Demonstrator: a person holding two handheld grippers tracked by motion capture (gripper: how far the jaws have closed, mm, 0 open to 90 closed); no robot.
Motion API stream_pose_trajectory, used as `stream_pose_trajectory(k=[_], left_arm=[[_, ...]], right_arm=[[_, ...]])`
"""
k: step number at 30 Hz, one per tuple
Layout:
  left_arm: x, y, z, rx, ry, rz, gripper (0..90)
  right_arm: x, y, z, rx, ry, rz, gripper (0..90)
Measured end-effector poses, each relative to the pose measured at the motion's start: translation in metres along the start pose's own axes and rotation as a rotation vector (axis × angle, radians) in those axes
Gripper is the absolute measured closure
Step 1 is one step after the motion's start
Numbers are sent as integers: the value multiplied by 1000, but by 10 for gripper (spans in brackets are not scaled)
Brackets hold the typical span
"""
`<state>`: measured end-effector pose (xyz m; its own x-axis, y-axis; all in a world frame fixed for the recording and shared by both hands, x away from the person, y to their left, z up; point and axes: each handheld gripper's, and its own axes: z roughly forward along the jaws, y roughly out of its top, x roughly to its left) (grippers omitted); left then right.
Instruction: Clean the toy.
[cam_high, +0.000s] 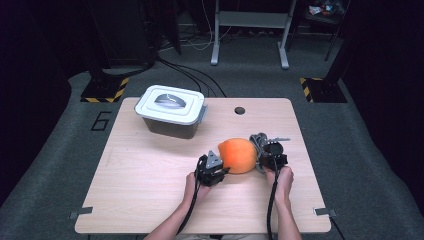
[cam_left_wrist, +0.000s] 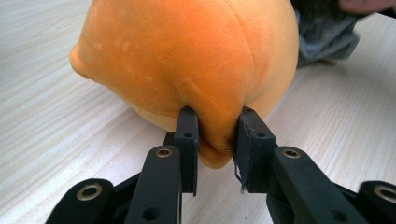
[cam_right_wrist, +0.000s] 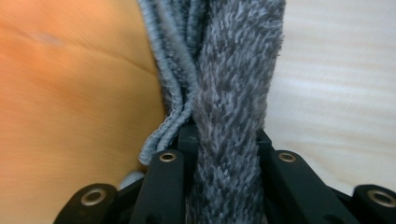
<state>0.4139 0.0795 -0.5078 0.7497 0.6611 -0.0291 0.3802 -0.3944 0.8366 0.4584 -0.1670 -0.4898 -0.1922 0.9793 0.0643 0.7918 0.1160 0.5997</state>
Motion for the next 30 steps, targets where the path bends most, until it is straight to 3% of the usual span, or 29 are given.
stream_pose_trajectory(k=[2, 3, 7, 10, 12, 13, 17, 21, 24, 30], left_arm=[[0, 0, 0, -1, 1, -3, 721], [0, 0, -1, 1, 3, -6, 721], [1, 0, -1, 4, -4, -14, 720], [4, -1, -1, 2, -9, -15, 719], [3, -1, -1, 0, -9, -16, 718], [3, -1, 0, -3, -7, -16, 717], [3, -1, 0, -4, -8, -12, 715], [3, -1, -1, -4, -10, -12, 708], [4, -1, -1, -7, -3, -4, 679], [3, -1, 0, 24, 24, 0, 488]], right_arm=[[-3, -3, 7, 18, 16, -8, 744], [-4, -4, 5, 15, 29, 21, 742], [-6, -3, -5, -13, 26, 13, 740], [-4, 1, -34, -85, 19, -10, 738], [-3, 2, -41, -94, 23, -9, 738], [5, 7, -60, -153, 38, -40, 739], [19, 13, -76, -199, 112, -78, 739], [36, 17, -69, -162, 160, -134, 739], [45, 17, -57, -142, 140, -140, 739], [43, 23, -48, -144, 126, -131, 738]])
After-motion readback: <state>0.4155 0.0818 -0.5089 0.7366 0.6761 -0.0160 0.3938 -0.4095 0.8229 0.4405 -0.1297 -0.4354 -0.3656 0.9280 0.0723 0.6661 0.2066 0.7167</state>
